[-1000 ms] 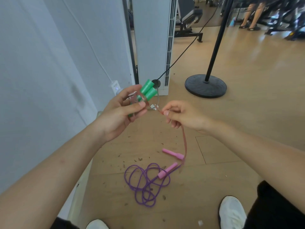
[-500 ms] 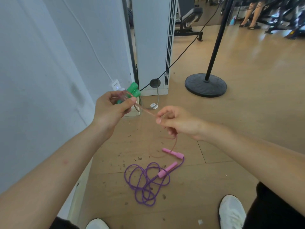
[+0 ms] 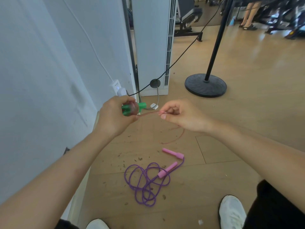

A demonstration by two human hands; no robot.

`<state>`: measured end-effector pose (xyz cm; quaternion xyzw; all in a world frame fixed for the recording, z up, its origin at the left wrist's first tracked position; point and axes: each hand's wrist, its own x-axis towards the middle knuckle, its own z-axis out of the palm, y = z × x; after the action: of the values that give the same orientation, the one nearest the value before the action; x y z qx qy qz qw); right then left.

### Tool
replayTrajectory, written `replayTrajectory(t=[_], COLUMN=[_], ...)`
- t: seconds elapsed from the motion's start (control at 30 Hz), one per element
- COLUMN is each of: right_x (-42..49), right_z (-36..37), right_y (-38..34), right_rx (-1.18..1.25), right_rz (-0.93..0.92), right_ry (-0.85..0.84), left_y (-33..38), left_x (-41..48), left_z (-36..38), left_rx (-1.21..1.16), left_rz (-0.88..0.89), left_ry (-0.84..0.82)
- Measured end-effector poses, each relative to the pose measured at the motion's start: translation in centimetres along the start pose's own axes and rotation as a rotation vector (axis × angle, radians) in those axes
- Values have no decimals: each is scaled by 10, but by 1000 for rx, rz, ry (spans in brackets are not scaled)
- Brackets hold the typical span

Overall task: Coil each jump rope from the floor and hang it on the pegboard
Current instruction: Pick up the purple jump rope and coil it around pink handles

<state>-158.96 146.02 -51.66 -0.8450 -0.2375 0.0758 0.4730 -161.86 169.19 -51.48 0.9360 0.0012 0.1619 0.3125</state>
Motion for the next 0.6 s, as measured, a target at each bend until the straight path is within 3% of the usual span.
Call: replayTrajectory(t=[0.1, 0.27, 0.43, 0.6], right_x=[1, 1, 6, 10], right_z=[-4, -12, -28, -31], right_y=[0, -1, 6, 11], right_rx=[7, 35, -7, -2], right_rz=[-10, -37, -19, 18], right_ry=[-10, -41, 80, 102], left_y=[3, 7, 21, 22], left_x=[-3, -10, -13, -10], left_z=[2, 7, -6, -14], left_rx=[98, -1, -371, -827], left_rz=[86, 282, 110, -49], left_ry=[-113, -409, -609, -607])
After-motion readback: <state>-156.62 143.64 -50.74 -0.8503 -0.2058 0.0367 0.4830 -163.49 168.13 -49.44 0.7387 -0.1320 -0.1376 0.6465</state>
